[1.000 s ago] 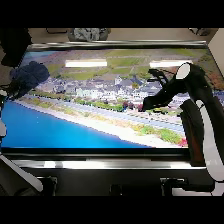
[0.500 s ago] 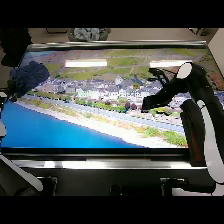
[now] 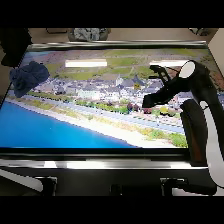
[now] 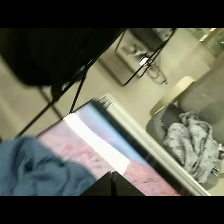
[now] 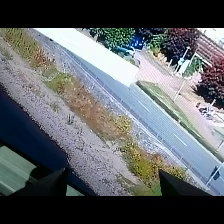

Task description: Fold the shirts.

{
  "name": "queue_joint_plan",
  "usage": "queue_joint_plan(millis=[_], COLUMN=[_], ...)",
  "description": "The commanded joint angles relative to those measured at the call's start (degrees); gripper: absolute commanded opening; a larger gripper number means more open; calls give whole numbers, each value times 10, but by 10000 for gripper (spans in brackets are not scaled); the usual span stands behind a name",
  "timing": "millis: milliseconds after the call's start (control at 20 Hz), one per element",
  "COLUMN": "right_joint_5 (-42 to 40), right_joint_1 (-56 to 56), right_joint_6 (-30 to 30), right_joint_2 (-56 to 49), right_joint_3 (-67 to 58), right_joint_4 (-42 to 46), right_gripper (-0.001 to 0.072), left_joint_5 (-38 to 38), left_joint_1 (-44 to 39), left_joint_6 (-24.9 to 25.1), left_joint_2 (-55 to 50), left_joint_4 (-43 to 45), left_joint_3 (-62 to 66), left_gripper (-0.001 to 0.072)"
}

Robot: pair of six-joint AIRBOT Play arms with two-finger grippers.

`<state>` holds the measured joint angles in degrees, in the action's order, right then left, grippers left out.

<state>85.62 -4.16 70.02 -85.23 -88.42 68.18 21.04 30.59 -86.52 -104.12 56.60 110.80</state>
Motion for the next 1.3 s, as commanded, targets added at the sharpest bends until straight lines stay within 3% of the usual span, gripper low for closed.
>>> queue_joint_plan(millis=[0,100,200,450,550,600,650,700,850,900,1100,1250], right_joint_5=[-5,-5,-5,-5,-5,-6,-5,-5,-7,-9,-22,-17], right_joint_1=[0,0,0,0,0,0,0,0,0,0,0,0], right_joint_6=[-6,-13,-16,-16,-16,-16,-16,-15,-9,-3,-1,-1], right_joint_2=[8,17,24,26,26,26,26,26,26,26,26,26], right_joint_3=[0,0,0,0,0,0,0,0,0,0,0,0], right_joint_4=[0,0,2,4,4,4,4,4,4,5,4,4], right_gripper=[665,666,666,666,666,666,666,666,665,665,665,665], left_joint_5=[12,16,25,50,49,49,50,52,45,45,60,21], left_joint_1=[-23,-36,-51,-83,-87,-83,-78,-70,-49,-43,-28,-28], left_joint_6=[94,121,184,193,193,193,187,142,-1,-23,-23,-22], left_joint_2=[89,103,90,7,-44,-71,-93,-109,-131,-139,-182,-209], left_joint_4=[-1,4,76,359,428,438,437,437,437,435,365,357], left_joint_3=[0,0,0,-12,-12,-12,-12,-12,-4,2,29,49], left_gripper=[19,20,20,24,53,284,620,720,720,720,720,720])
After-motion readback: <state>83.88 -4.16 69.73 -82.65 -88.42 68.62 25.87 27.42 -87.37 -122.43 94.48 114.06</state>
